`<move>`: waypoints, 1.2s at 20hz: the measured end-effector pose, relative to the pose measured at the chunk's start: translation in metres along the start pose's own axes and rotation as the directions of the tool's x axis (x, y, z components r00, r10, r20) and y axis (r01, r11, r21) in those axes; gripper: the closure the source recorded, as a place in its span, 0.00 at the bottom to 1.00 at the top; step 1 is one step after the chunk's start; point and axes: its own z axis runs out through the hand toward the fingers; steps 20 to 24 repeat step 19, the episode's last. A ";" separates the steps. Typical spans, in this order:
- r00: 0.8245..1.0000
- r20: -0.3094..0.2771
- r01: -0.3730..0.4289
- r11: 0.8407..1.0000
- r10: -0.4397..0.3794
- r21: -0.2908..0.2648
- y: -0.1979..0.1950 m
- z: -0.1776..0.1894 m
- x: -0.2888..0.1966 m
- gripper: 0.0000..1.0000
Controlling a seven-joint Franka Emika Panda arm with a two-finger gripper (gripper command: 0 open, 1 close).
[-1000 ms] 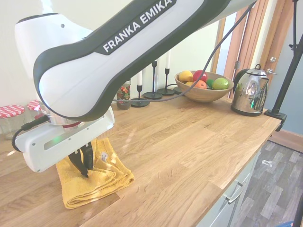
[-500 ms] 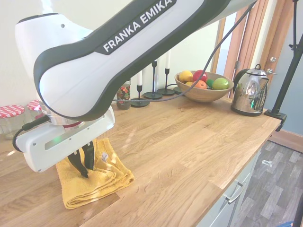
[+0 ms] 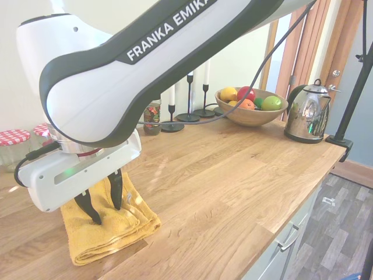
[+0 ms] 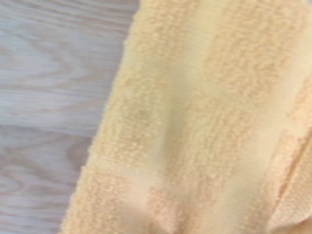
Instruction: Wipe the counter
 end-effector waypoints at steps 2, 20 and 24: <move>1.000 -0.002 0.004 1.000 -0.004 0.007 0.000 -0.005 -0.003 0.00; 1.000 -0.019 0.009 0.999 -0.008 0.045 0.018 -0.042 -0.015 0.00; 1.000 -0.019 0.009 0.999 -0.008 0.045 0.018 -0.042 -0.015 0.00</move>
